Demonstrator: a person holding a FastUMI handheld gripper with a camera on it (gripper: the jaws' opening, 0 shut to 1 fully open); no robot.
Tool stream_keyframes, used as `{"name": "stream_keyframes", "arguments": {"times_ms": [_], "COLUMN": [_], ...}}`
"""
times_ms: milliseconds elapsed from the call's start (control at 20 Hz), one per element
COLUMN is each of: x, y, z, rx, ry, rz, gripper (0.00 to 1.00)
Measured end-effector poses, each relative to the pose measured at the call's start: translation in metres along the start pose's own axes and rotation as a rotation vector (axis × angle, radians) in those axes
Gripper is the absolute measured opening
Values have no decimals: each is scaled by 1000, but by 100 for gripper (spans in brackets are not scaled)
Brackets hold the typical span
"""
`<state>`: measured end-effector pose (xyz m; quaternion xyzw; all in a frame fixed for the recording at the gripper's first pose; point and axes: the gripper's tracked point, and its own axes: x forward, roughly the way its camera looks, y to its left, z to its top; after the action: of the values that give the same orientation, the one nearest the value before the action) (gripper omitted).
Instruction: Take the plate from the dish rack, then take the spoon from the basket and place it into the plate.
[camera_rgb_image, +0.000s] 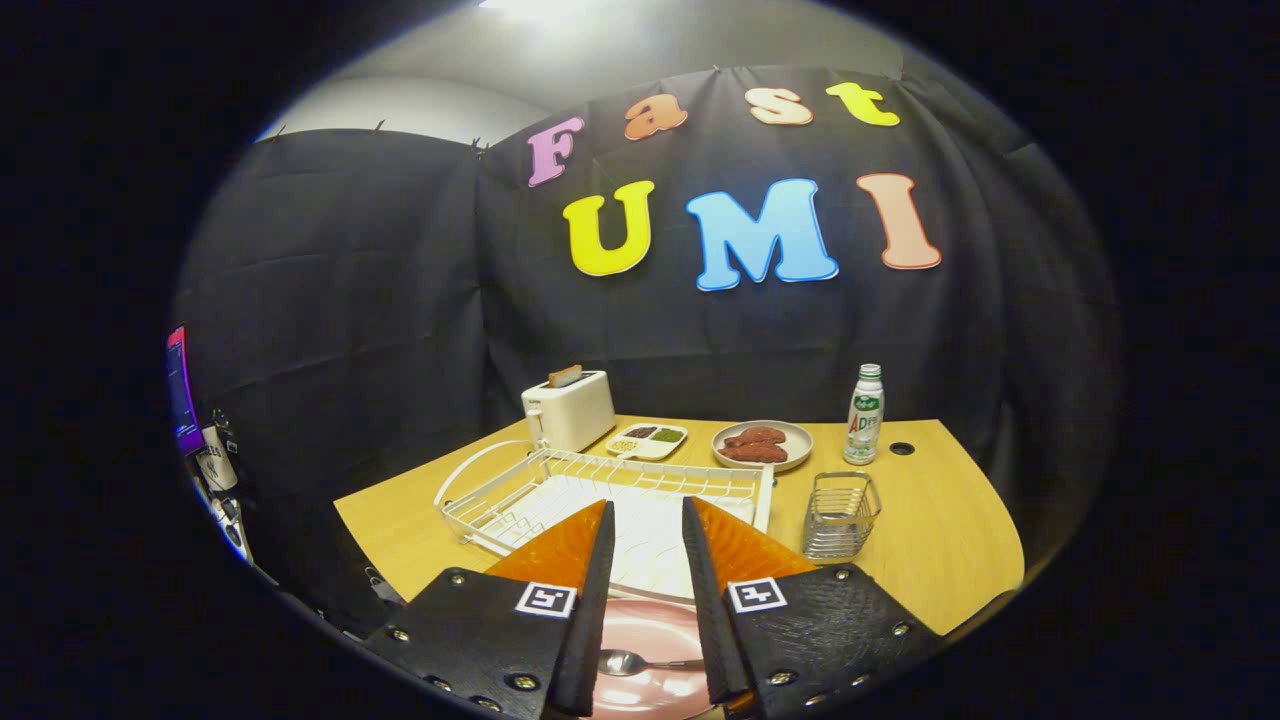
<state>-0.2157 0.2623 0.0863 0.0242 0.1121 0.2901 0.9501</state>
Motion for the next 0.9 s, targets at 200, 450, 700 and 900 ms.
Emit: {"name": "stream_keyframes", "arguments": {"times_ms": [200, 450, 700, 900], "x": [-24, -77, -120, -131], "y": [-71, -180, -242, -261], "z": [24, 46, 62, 67], "rx": [24, 57, 65, 24], "ry": [-57, -131, -193, -215], "rz": [-156, -406, -551, -584], "gripper": [41, 41, 41, 41]}}
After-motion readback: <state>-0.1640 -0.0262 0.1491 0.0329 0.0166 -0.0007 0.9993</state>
